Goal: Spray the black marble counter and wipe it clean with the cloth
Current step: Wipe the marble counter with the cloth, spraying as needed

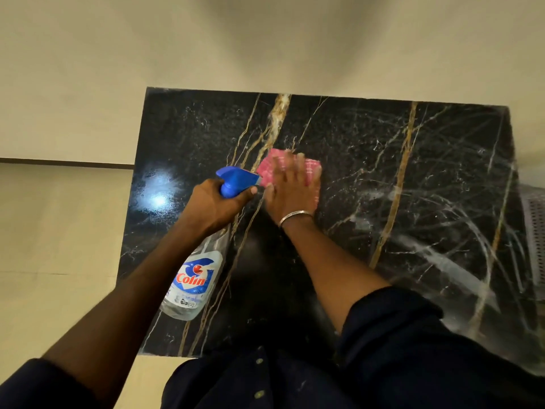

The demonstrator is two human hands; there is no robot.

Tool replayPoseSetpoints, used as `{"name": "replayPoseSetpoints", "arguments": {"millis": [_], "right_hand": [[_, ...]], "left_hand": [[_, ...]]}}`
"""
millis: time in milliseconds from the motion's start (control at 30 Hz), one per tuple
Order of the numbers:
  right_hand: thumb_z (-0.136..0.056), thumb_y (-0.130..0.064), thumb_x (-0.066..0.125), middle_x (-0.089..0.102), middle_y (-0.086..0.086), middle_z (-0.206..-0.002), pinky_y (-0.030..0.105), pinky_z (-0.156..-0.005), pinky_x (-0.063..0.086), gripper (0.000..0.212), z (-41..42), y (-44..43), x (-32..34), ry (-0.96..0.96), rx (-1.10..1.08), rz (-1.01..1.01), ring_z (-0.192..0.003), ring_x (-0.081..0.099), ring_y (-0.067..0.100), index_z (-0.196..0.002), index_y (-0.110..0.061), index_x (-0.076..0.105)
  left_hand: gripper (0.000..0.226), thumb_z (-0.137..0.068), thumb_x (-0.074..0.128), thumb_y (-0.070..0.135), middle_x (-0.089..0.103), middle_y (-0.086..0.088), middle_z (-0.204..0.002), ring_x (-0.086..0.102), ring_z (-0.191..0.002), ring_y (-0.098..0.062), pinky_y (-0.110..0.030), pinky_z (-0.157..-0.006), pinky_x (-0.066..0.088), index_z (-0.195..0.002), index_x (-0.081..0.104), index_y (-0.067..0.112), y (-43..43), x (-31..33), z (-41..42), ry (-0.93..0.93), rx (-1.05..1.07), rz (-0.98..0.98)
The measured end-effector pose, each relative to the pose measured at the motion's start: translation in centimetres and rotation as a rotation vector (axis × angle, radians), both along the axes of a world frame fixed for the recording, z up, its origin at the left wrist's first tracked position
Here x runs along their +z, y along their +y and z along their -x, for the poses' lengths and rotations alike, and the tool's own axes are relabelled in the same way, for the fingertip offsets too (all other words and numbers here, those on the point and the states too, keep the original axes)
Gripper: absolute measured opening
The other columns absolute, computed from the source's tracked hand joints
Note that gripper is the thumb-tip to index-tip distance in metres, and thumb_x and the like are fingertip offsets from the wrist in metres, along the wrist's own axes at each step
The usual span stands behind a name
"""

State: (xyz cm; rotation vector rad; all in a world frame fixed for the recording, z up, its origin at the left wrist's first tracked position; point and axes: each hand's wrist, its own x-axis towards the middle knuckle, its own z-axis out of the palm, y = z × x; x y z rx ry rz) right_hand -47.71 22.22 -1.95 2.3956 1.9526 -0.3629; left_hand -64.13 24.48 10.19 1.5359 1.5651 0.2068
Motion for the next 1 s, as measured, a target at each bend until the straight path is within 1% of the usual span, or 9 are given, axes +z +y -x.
{"name": "replayPoseSetpoints", "arguments": {"millis": [100, 167, 233, 400, 533, 667, 767, 867, 1000], "right_hand": [[-0.096, -0.045, 0.034, 0.016, 0.007, -0.165, 0.069, -0.115, 0.004, 0.059, 0.5, -0.1, 0.1, 0.019, 0.302, -0.001, -0.152, 0.009, 0.034, -0.151, -0.025, 0.033], [-0.096, -0.047, 0.032, 0.018, 0.005, -0.164, 0.066, -0.116, 0.005, 0.06, -0.9, -0.3, 0.0, 0.016, 0.357, -0.001, -0.152, 0.011, 0.032, -0.153, -0.026, 0.029], [-0.097, -0.049, 0.026, 0.017, 0.003, -0.165, 0.064, -0.117, 0.004, 0.063, -3.2, -0.8, -0.4, -0.018, 0.272, -0.011, -0.152, 0.01, 0.03, -0.156, -0.028, 0.02], [-0.096, -0.045, 0.032, 0.019, 0.003, -0.165, 0.064, -0.117, 0.008, 0.065, -9.2, -3.6, -0.9, -0.05, -0.174, -0.045, -0.152, 0.013, 0.03, -0.157, -0.028, 0.018], [-0.095, -0.043, 0.025, 0.011, 0.005, -0.166, 0.065, -0.117, 0.002, 0.067, -7.3, -2.3, -0.8, -0.057, -0.409, -0.01, -0.152, 0.005, 0.032, -0.159, -0.024, 0.012], [-0.096, -0.048, 0.021, 0.006, 0.005, -0.166, 0.065, -0.116, 0.003, 0.068, -2.4, -0.4, -0.4, -0.042, -0.22, -0.017, -0.153, 0.003, 0.032, -0.159, -0.025, 0.006], [-0.098, -0.051, 0.025, 0.011, 0.005, -0.166, 0.065, -0.116, 0.005, 0.067, -1.7, 0.1, -0.4, -0.028, -0.032, -0.02, -0.152, 0.007, 0.031, -0.158, -0.024, 0.013], [-0.097, -0.049, 0.031, 0.017, 0.002, -0.165, 0.064, -0.117, 0.009, 0.065, -4.5, -0.8, -0.6, -0.04, 0.143, -0.019, -0.152, 0.012, 0.029, -0.157, -0.026, 0.019], [-0.095, -0.048, 0.033, 0.02, 0.002, -0.164, 0.063, -0.117, 0.01, 0.067, -10.9, -3.1, -1.2, -0.082, -0.096, -0.049, -0.151, 0.015, 0.029, -0.157, -0.027, 0.02]], "left_hand": [[0.048, -0.085, 0.065, 0.048, 0.069, -0.005, -0.082, 0.066, -0.065, -0.013, -0.021, -0.056, 0.048, -0.115, 0.06, 0.011, 0.4, 0.1, -0.4, 0.01, 0.001, 0.006], [0.05, -0.085, 0.065, 0.05, 0.069, -0.004, -0.08, 0.065, -0.059, -0.009, -0.019, -0.052, 0.047, -0.116, 0.062, 0.011, 0.8, 0.0, -0.2, 0.005, 0.0, 0.014], [0.047, -0.085, 0.064, 0.05, 0.07, -0.004, -0.08, 0.062, -0.053, -0.006, -0.017, -0.049, 0.045, -0.112, 0.062, 0.011, 1.2, -0.2, 0.1, -0.015, -0.016, 0.021], [0.042, -0.087, 0.063, 0.047, 0.071, -0.007, -0.09, 0.064, -0.063, -0.009, -0.017, -0.052, 0.047, -0.114, 0.059, 0.014, 2.9, -0.8, 0.8, -0.05, -0.092, 0.032], [0.034, -0.088, 0.064, 0.044, 0.067, 0.0, -0.08, 0.06, -0.059, -0.004, -0.006, -0.045, 0.04, -0.106, 0.06, 0.016, 3.8, -0.8, 0.7, -0.033, -0.152, 0.036], [0.03, -0.087, 0.065, 0.044, 0.061, 0.004, -0.069, 0.057, -0.056, -0.005, -0.007, -0.043, 0.037, -0.098, 0.059, 0.017, 4.1, -1.2, 0.2, -0.012, -0.182, 0.036], [0.039, -0.086, 0.067, 0.045, 0.066, -0.002, -0.076, 0.061, -0.059, -0.008, -0.015, -0.05, 0.042, -0.106, 0.062, 0.013, 4.5, -1.5, 0.2, -0.045, -0.16, 0.053], [0.042, -0.087, 0.065, 0.045, 0.068, 0.002, -0.082, 0.064, -0.064, -0.006, -0.013, -0.052, 0.044, -0.115, 0.061, 0.013, 5.0, -1.6, 0.1, -0.1, -0.184, 0.068], [0.037, -0.089, 0.064, 0.042, 0.068, 0.002, -0.081, 0.063, -0.062, -0.005, -0.009, -0.051, 0.045, -0.113, 0.061, 0.014, 5.8, -1.4, -0.1, -0.11, -0.216, 0.066]]}}
